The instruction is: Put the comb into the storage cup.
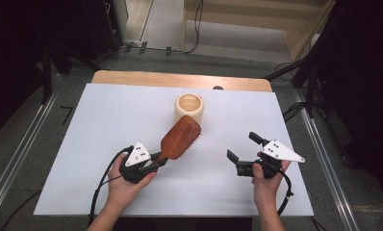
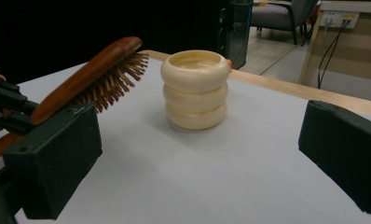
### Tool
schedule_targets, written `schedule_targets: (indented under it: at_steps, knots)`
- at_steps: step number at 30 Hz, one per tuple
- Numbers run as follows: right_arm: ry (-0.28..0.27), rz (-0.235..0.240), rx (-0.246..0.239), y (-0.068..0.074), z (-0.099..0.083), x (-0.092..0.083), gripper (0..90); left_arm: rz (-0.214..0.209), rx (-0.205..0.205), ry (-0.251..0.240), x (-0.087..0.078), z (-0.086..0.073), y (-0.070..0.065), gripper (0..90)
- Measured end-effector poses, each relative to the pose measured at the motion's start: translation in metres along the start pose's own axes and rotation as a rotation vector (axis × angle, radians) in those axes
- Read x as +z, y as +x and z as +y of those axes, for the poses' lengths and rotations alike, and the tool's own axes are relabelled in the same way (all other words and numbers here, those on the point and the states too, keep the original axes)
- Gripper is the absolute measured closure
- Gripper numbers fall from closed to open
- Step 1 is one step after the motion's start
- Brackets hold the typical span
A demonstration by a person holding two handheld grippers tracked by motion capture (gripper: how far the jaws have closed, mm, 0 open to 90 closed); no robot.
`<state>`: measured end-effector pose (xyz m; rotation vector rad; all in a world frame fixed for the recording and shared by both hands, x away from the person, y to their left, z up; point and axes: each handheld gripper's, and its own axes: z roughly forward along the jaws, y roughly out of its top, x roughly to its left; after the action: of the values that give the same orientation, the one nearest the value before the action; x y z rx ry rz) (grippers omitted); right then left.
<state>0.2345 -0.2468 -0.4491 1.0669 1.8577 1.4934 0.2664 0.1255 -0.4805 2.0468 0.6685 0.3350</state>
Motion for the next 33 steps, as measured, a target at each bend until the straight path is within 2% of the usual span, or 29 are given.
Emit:
schedule_targets:
  at_steps: [1, 4, 12, 16, 19, 21, 27, 29, 33]
  knots:
    - [-0.001, 0.003, -0.006, 0.003, 0.003, 0.003, 0.0, 0.008, 0.008, 0.001, 0.001, 0.0, -0.001, 72.0]
    - [0.0, 0.015, -0.018, 0.011, 0.009, 0.01, 0.0, 0.0, -0.004, -0.014, 0.002, -0.001, -0.003, 71.9]
    - [0.014, 0.098, -0.006, 0.031, 0.01, 0.022, 0.0, 0.0, 0.002, -0.045, 0.002, 0.0, -0.009, 72.0]
    - [0.043, 0.137, 0.021, 0.04, 0.007, 0.028, 0.0, -0.001, -0.002, -0.064, 0.001, 0.0, -0.01, 71.9]
    - [0.047, 0.165, 0.072, 0.046, 0.005, 0.032, 0.0, -0.001, -0.001, -0.078, 0.002, 0.0, -0.013, 72.0]
    - [0.064, 0.184, 0.09, 0.053, 0.002, 0.039, 0.0, -0.004, -0.002, -0.085, 0.003, 0.0, -0.016, 71.9]
    - [0.069, 0.197, 0.105, 0.066, 0.001, 0.046, 0.0, -0.019, 0.019, -0.093, 0.008, 0.0, -0.026, 72.0]
    - [0.058, 0.198, 0.147, 0.071, 0.002, 0.049, 0.0, -0.022, 0.017, -0.102, 0.008, -0.001, -0.028, 72.0]
    - [0.059, 0.196, 0.181, 0.074, 0.002, 0.051, 0.0, -0.021, 0.021, -0.116, 0.009, -0.001, -0.033, 72.0]
